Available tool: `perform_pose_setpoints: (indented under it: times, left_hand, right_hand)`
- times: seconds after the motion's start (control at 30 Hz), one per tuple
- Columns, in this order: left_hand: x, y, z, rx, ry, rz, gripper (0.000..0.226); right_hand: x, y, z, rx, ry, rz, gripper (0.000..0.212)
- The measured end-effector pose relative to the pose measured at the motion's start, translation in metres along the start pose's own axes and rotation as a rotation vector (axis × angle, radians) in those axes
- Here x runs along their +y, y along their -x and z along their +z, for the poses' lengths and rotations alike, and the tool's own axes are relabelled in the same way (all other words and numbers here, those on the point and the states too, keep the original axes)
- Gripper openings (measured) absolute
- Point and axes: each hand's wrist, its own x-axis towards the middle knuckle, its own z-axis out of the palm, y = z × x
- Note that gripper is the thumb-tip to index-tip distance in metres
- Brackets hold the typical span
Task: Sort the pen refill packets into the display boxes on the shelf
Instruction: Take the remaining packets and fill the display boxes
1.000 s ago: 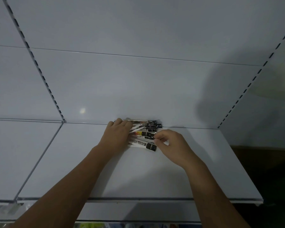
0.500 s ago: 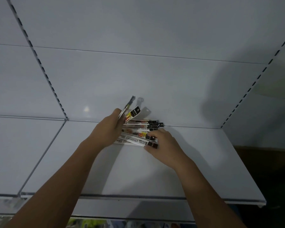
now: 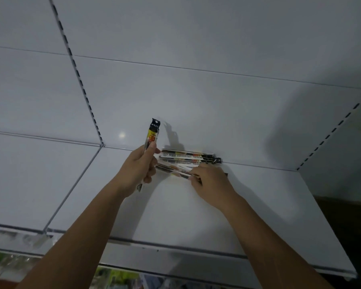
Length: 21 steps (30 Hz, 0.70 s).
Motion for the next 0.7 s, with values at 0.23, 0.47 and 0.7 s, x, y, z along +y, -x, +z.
perform_pose_setpoints:
  times: [0.23,0.47,0.7]
  left_hand:
    - [-0.005,0.004,-0.009,0.044,0.141,-0.099,0.026]
    - [-0.004,0.013,-0.008,0.002,0.169,-0.139,0.027]
    - [-0.003,0.011,-0.007,-0.132,0.267,-0.273,0.052]
  right_hand:
    - [0.005,0.001,-0.013,-0.137,-0.058,-0.003,0.021]
    - [0.012,0.008,-0.048,-0.271,-0.249,0.062,0.022]
    - [0.000,0.017,-0.073,-0.256,-0.522,0.015,0.022]
